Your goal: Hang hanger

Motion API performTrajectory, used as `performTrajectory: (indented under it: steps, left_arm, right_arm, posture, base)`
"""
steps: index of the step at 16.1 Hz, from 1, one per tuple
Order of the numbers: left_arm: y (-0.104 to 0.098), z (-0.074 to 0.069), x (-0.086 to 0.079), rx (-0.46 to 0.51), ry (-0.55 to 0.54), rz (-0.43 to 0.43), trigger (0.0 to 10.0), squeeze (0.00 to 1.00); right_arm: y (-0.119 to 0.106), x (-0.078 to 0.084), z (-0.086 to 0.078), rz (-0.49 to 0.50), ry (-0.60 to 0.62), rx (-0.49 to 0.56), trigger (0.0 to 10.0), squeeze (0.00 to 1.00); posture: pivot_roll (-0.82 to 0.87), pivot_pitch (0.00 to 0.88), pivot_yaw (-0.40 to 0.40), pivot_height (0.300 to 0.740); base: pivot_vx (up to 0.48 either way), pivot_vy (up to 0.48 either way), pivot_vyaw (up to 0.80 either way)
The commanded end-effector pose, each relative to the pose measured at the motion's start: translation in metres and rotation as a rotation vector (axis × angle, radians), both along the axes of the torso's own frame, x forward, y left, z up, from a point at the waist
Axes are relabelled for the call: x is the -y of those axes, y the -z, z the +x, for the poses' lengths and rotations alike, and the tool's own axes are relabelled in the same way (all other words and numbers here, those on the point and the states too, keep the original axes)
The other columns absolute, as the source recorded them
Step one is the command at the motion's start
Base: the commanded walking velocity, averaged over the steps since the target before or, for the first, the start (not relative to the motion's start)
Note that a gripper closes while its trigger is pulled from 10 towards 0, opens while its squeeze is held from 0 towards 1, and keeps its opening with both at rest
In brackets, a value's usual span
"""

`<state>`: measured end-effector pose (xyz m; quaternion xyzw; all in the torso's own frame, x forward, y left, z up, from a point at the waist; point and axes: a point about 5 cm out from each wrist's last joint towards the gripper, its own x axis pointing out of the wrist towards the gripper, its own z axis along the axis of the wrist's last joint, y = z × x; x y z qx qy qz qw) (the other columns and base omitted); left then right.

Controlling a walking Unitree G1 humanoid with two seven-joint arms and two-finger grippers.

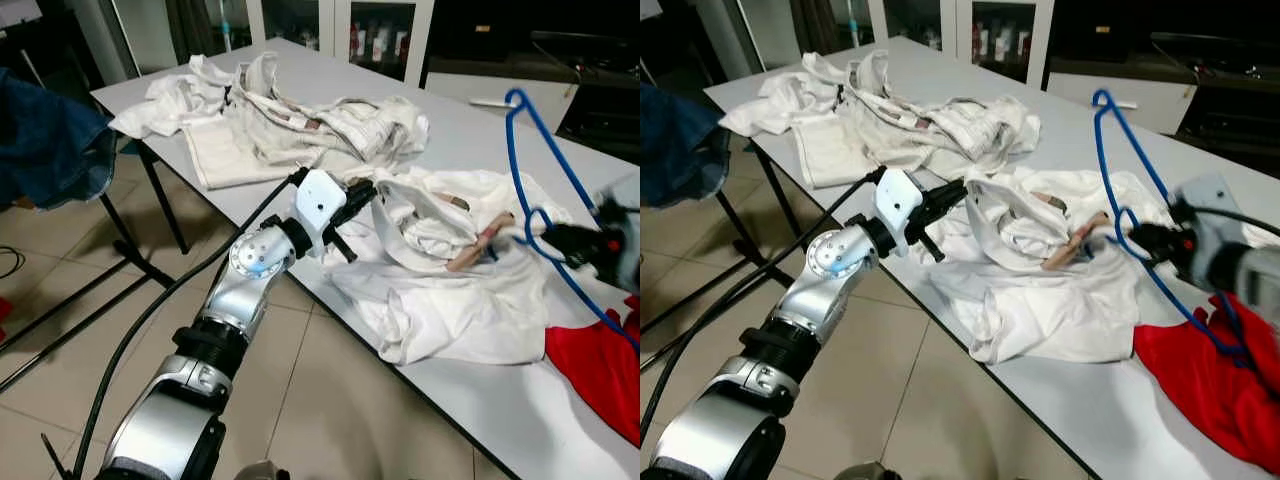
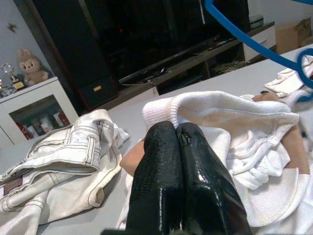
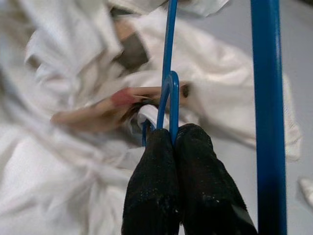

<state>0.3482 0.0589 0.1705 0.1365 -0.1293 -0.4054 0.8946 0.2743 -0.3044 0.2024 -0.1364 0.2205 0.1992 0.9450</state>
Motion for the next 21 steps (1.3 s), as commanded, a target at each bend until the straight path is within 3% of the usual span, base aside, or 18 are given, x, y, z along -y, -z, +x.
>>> performTrajectory:
  steps: [1,2,4,5,8,10,12,14,15,16,18,21]
  left_arm:
    - [-0.006,0.003,0.002,0.026,0.007,0.017,10.0,0.0]
    - [-0.006,0.002,0.003,0.026,0.009,0.016,10.0,0.0]
    - [-0.006,0.002,0.002,0.027,0.008,0.015,10.0,0.0]
    - [-0.006,0.002,0.002,0.027,0.005,0.015,10.0,0.0]
    - [-0.005,0.002,0.0,0.028,0.0,0.016,10.0,0.0]
    - [-0.005,0.002,0.0,0.029,-0.001,0.016,10.0,0.0]
    - [-0.006,0.002,0.001,0.033,-0.006,0.012,10.0,0.0]
    - [-0.006,0.002,0.0,0.033,-0.008,0.011,10.0,0.0]
    - [-0.006,0.002,-0.001,0.033,-0.011,0.011,10.0,0.0]
    - [-0.006,0.002,-0.001,0.033,-0.011,0.011,10.0,0.0]
    - [-0.007,0.003,-0.002,0.036,-0.014,0.008,10.0,0.0]
    - [-0.012,0.006,-0.003,0.045,-0.019,0.004,10.0,0.0]
  right_arm:
    - [-0.003,-0.003,-0.001,0.004,-0.038,0.003,10.0,0.0]
    - [-0.004,-0.002,-0.003,0.099,-0.057,0.012,10.0,0.0]
    - [-0.002,0.0,-0.003,0.191,-0.061,0.038,10.0,0.0]
    - [-0.004,-0.006,-0.006,0.273,-0.125,0.066,10.0,0.0]
    - [0.01,-0.014,-0.021,0.167,-0.298,0.007,10.0,0.0]
    - [0.008,-0.013,-0.021,0.143,-0.323,0.004,10.0,0.0]
    - [0.002,0.006,-0.004,0.176,-0.159,0.075,10.0,0.0]
    - [0.001,0.016,0.003,0.19,-0.05,0.107,10.0,0.0]
    - [-0.007,0.021,0.005,0.243,0.024,0.159,10.0,0.0]
    - [-0.009,0.022,0.006,0.255,0.035,0.173,10.0,0.0]
    - [-0.023,0.021,0.009,0.376,0.099,0.265,10.0,0.0]
    - [-0.044,0.001,0.01,0.585,0.089,0.407,10.0,0.0]
  posture:
    - [-0.05,0.0,0.055,0.723]
    - [-0.05,0.0,0.052,0.723]
    - [-0.04,0.0,0.05,0.723]
    - [-0.04,0.0,0.05,0.723]
    - [-0.03,0.0,0.047,0.723]
    - [-0.03,0.0,0.044,0.723]
    - [-0.03,0.0,0.038,0.723]
    - [-0.03,0.0,0.039,0.723]
    - [-0.03,0.0,0.043,0.723]
    - [-0.03,0.0,0.043,0.723]
    - [-0.03,0.0,0.048,0.723]
    - [-0.04,0.0,0.056,0.723]
  base:
    - [0.0,0.0,0.0]
    - [0.0,0.0,0.0]
    - [0.0,0.0,0.0]
    - [0.0,0.0,0.0]
    - [0.0,0.0,0.0]
    - [0.0,0.0,0.0]
    - [0.0,0.0,0.0]
    - [0.0,0.0,0.0]
    - [0.0,0.0,0.0]
    - [0.0,0.0,0.0]
    - [0.0,0.0,0.0]
    - [0.0,0.0,0.0]
